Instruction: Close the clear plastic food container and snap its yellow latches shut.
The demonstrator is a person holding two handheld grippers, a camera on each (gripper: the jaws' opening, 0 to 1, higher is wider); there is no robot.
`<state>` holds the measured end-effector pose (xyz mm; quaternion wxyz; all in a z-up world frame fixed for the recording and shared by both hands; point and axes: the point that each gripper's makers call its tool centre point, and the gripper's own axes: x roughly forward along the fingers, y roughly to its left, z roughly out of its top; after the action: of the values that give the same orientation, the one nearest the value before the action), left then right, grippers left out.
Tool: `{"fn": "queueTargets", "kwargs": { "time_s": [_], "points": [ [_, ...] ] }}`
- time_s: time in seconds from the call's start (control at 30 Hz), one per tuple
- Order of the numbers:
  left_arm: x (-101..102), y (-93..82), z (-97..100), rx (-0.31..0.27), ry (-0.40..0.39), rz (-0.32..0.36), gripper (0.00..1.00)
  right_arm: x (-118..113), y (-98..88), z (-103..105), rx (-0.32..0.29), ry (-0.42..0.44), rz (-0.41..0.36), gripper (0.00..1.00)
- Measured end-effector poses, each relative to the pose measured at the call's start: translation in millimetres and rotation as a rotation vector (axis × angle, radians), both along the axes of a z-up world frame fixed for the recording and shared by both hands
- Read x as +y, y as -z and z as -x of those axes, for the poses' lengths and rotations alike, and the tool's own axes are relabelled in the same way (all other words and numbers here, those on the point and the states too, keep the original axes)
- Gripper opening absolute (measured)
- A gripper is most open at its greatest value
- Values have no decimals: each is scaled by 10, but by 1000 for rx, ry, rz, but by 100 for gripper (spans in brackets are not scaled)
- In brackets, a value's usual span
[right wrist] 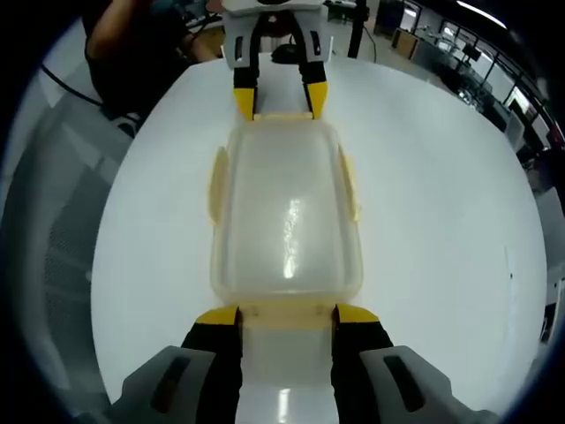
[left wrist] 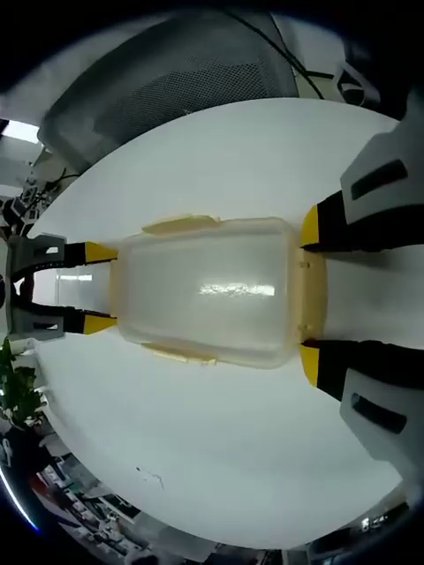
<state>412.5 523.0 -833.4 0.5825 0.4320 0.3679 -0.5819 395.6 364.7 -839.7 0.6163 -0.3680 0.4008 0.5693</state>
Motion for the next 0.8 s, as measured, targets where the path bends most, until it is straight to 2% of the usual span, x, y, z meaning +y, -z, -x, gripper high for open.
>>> {"fn": "queueTargets", "kwargs": {
  "time_s": [0.03, 0.2, 0.53, 0.73, 0.8],
  "points": [
    [21, -8, 8, -5, 6, -10, 37, 34, -16, 15, 13, 16, -27, 38],
    [65, -159, 3, -26, -11, 13, 38, 47, -157, -26, -29, -9, -30, 38],
    [-50, -371, 54, -47, -6, 33, 38, -59, -336, 24, -58, -19, -43, 38],
    [-112, -462, 100, -60, -9, 24, 38, -110, -466, 54, -78, -28, -59, 38],
    [-134, -508, 99, -81, 4, 15, 38, -137, -524, 51, -95, -33, -58, 38]
  ]
}}
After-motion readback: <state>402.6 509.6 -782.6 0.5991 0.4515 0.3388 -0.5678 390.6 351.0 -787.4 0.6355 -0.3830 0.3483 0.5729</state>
